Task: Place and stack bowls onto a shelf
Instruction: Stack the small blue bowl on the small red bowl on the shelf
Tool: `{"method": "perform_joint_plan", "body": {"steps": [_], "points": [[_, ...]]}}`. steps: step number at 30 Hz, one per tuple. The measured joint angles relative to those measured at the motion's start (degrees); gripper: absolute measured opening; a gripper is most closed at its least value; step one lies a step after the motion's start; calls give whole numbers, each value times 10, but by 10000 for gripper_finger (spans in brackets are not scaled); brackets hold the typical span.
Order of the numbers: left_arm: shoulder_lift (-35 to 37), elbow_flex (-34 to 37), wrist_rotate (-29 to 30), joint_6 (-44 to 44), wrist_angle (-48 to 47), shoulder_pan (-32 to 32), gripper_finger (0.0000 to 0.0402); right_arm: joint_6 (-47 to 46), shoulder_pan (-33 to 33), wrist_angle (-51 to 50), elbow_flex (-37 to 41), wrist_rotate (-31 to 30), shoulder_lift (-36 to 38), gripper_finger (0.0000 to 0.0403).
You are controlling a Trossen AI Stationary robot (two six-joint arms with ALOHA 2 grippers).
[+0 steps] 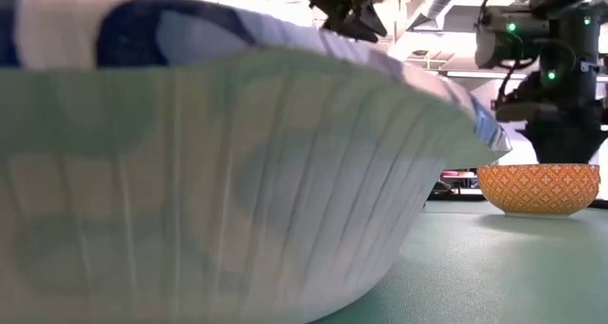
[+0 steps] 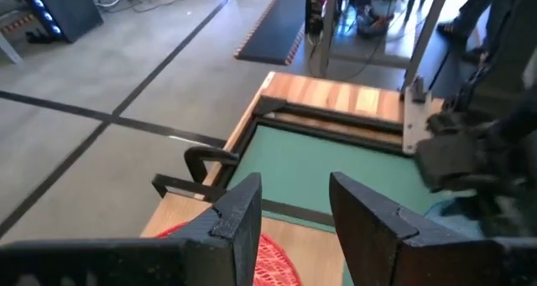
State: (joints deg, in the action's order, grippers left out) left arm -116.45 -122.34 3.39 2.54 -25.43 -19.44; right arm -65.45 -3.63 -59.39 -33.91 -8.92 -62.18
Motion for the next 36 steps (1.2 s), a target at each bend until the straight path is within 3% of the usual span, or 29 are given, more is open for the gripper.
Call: {"method": "perform_joint_plan", "body": {"steps": [4,11,17,25,29,36], "points": [[21,0,3,5,-22,-4,127,27,-9,33,22,21,0,150],[22,0,19,-10,-139,-22,127,72,-27,95,26,45,3,39],[22,0,19,-32,-239,-25,128,91,-24,85,-34,40,17,39],[37,1,15,-39,-296,-24,128,214,-40,79,-190,49,22,39],[71,1,20,-40,-310,-23,128,283,-89,105,-256,50,21,39],[127,1,77,-37,-307,-24,128,366,-208,251,-308,48,0,39]]}}
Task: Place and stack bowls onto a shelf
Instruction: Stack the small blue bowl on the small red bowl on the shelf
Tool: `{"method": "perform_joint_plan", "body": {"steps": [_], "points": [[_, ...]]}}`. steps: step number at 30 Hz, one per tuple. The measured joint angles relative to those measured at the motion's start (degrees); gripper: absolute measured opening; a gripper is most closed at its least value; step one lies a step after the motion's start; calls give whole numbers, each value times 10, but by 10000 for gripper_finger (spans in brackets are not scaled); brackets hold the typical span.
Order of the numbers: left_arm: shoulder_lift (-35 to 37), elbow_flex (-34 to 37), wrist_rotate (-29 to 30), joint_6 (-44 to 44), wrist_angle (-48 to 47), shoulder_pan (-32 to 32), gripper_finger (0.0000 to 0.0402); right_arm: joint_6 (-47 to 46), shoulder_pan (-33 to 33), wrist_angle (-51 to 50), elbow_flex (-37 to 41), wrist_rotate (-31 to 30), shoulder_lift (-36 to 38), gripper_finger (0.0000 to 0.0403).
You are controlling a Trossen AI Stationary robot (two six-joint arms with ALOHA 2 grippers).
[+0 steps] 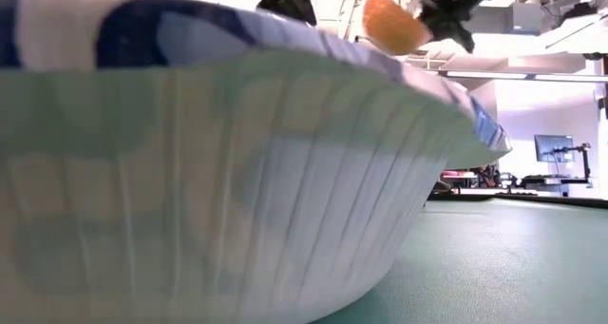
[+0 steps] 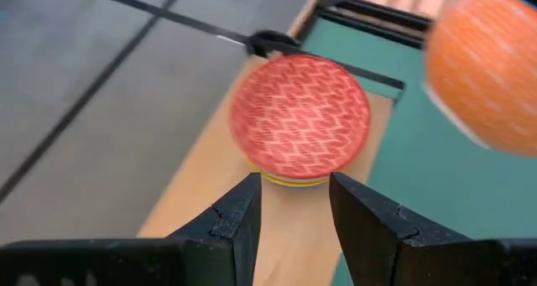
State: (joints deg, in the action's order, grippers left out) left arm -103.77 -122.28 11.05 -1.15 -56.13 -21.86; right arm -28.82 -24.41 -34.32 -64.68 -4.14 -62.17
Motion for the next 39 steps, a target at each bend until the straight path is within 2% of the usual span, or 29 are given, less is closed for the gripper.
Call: {"method": "perform_joint_plan", "body": {"steps": [4,10,13,16,26,33,39], "points": [[7,0,16,0,-13,-1,128,30,-36,48,-29,13,-53,39],[7,0,18,-7,-68,1,128,67,-49,44,-89,14,-147,39],[7,0,39,-14,-96,5,128,82,-59,50,-122,14,-179,39],[7,0,64,-16,-113,9,127,95,-70,41,-148,13,-206,40],[7,7,74,-19,-136,21,127,98,-105,-39,-196,9,-263,48],[7,7,77,-21,-128,19,127,87,-110,-36,-198,10,-262,87],[7,7,77,-15,-123,15,127,82,-120,-37,-198,12,-259,154]]}}
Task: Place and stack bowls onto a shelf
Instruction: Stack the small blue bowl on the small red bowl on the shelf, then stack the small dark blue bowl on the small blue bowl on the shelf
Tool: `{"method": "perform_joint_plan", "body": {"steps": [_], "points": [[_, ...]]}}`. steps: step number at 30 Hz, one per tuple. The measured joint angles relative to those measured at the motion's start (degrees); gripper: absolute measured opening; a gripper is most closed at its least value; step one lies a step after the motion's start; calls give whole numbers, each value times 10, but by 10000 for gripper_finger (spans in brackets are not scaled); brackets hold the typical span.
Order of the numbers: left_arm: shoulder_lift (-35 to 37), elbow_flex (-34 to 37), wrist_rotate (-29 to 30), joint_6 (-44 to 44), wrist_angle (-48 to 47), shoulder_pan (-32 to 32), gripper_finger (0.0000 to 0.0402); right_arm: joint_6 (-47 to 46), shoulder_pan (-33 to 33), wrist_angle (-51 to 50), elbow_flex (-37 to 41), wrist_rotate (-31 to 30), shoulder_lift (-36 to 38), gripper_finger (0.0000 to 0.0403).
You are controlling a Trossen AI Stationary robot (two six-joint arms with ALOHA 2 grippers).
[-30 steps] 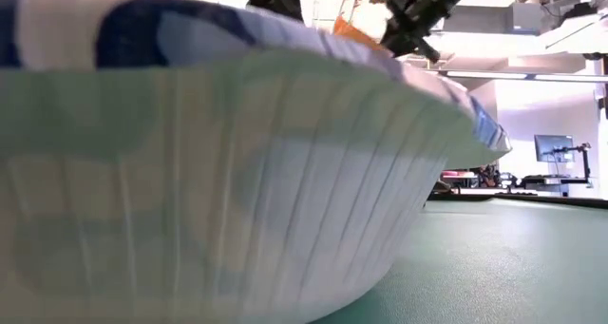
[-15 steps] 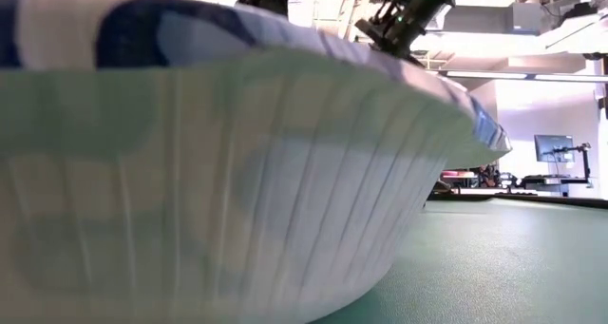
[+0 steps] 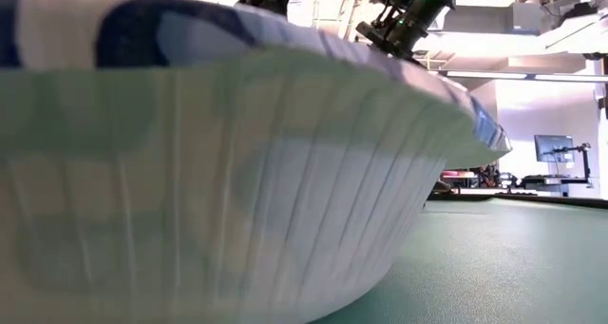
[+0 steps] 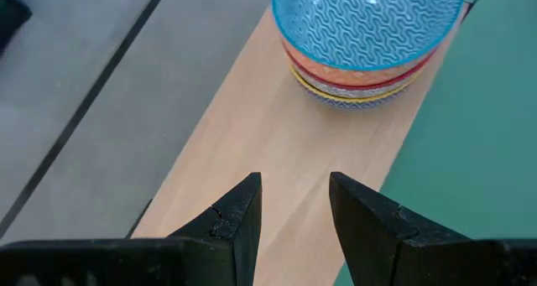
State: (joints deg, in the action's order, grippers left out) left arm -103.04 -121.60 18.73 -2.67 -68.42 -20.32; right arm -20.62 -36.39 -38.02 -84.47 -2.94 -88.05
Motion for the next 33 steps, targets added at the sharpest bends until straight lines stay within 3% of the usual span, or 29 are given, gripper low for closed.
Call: {"method": "perform_joint_plan", "body": {"steps": [7,15,20,24,27,33], "points": [[0,0,2,15,1,-3,127,-5,-7,22,0,-17,18,212],[-2,0,-12,35,25,-16,127,-14,6,6,0,-17,24,206],[-2,0,-27,72,12,-25,127,-45,52,-45,1,-42,75,204],[-2,0,-66,95,-1,-39,127,-86,114,-108,1,-115,132,203],[-1,20,-111,119,44,-46,127,-137,153,-185,8,-134,169,203],[-2,69,-264,183,141,-47,127,-330,269,-335,65,-175,214,203]]}}
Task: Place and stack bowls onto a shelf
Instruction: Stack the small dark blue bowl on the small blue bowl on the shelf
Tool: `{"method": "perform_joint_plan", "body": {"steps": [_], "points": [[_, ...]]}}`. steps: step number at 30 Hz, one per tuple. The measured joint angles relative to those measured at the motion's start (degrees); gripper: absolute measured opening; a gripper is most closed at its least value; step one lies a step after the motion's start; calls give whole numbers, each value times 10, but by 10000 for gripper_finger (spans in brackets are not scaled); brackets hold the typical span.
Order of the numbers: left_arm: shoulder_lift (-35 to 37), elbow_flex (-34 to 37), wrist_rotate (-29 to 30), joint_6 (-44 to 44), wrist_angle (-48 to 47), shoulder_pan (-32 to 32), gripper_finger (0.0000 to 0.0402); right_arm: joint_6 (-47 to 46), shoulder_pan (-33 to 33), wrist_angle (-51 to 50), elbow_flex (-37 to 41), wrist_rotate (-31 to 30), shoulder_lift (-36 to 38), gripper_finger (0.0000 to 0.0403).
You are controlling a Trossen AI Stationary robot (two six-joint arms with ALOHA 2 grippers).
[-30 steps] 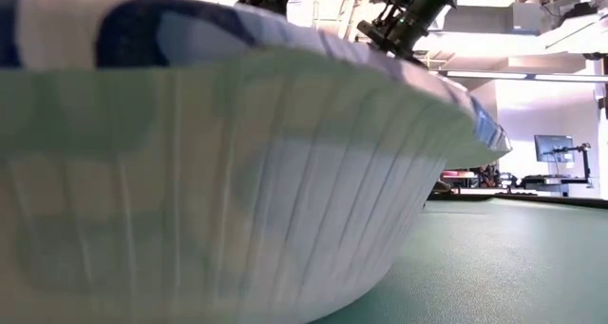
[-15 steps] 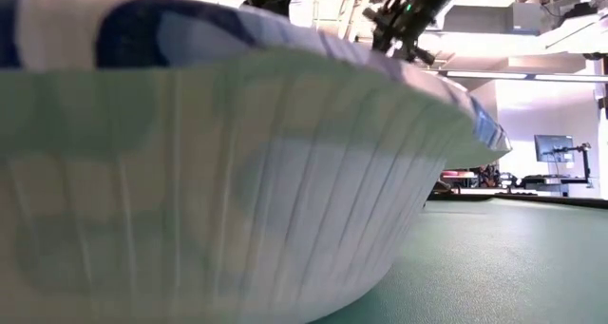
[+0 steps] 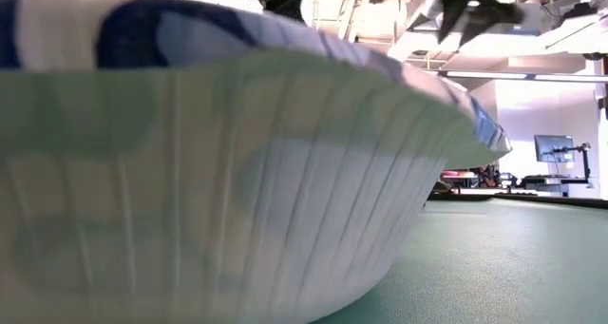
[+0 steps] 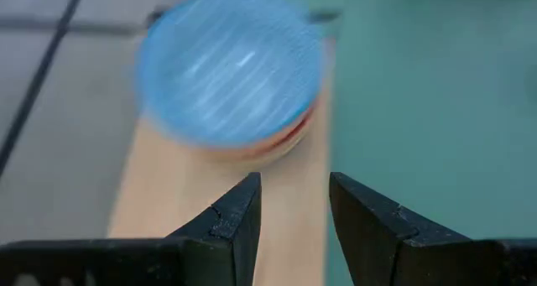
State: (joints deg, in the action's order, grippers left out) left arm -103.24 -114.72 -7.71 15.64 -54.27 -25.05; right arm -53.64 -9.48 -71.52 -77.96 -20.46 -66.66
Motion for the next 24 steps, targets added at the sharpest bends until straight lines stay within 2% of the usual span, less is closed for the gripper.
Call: {"method": "perform_joint_plan", "body": {"steps": [4,8,12,19,24], "points": [[0,12,-88,39,42,18,122,-112,102,-35,44,-5,18,203],[0,25,-96,41,90,50,112,-153,185,-48,86,8,22,203],[0,25,-94,13,129,81,105,-169,235,-46,132,56,22,203],[0,25,-30,-59,148,132,103,-155,306,-2,232,163,22,203],[0,25,39,-127,139,172,103,-128,372,92,291,245,22,203]]}}
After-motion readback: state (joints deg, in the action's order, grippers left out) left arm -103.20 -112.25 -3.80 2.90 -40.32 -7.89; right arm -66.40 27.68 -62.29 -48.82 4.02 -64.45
